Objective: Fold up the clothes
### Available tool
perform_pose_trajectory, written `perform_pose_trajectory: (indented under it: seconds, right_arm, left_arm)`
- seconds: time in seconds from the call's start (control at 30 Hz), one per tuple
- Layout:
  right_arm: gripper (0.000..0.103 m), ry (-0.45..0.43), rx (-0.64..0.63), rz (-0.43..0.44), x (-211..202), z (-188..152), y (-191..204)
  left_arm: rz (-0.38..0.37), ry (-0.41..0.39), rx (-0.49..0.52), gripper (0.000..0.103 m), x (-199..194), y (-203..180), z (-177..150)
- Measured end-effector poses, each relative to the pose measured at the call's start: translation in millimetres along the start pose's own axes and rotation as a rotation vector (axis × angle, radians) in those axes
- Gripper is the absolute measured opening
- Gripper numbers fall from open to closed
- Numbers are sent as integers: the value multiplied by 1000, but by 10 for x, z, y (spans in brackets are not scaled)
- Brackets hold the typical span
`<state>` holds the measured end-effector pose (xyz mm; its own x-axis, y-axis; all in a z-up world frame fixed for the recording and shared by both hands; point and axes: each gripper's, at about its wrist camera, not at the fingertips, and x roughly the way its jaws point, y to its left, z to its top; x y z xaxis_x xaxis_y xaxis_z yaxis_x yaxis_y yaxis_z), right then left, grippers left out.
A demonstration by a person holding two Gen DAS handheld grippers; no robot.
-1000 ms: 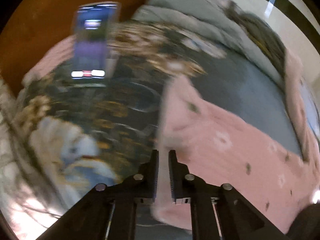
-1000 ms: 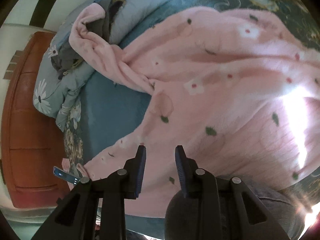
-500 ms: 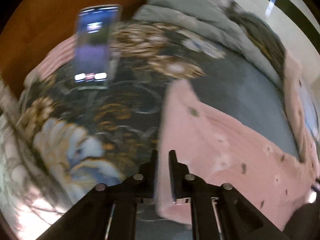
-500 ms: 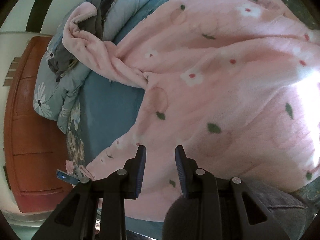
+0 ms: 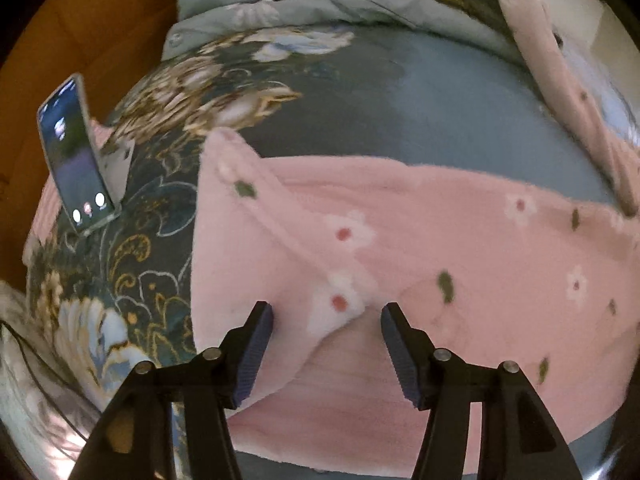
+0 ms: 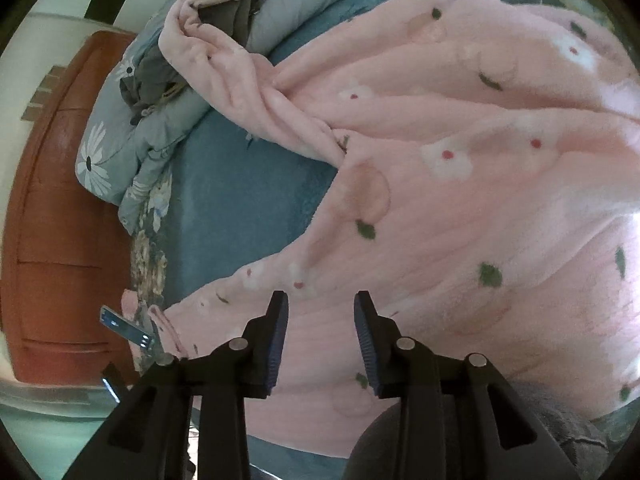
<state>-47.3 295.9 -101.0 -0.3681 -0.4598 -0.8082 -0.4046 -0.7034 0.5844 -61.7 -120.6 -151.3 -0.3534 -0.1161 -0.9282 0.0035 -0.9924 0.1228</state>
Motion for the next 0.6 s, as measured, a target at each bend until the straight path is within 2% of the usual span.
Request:
perform_pose_trajectory:
  seconds: [0.07,0.13,0.2,0.23,0.3,0.33,0.5,0.6]
  right_arm:
    - [35,7,18,12,8,8,-33]
    - [35,12,28,22,15,16,-47]
    - [35,15,27,26,20,19,-44]
    - [35,17,25,26,24,20,-41]
    - [35,33,29,20,47,27,-46]
    - [35,41,32,16,60,31,-49]
    - [35,38,23,14,58,33,-38]
    - [35,42,24,12,71,35,-40]
  left_arm:
    - [19,9,31,58,49,-52,-4]
    - [7,1,16,52,64,-32,4]
    - [8,-6,-8,37,78,22,22]
    - [8,-10,-24,32,78,59,30]
    - [15,-19,-60,11,57,142,21]
    - [21,-28,-81,9,39,201,15]
    - [32,-84,-216,8,-104,597,-13]
    - [27,-89,-359,8,-143,974,-61]
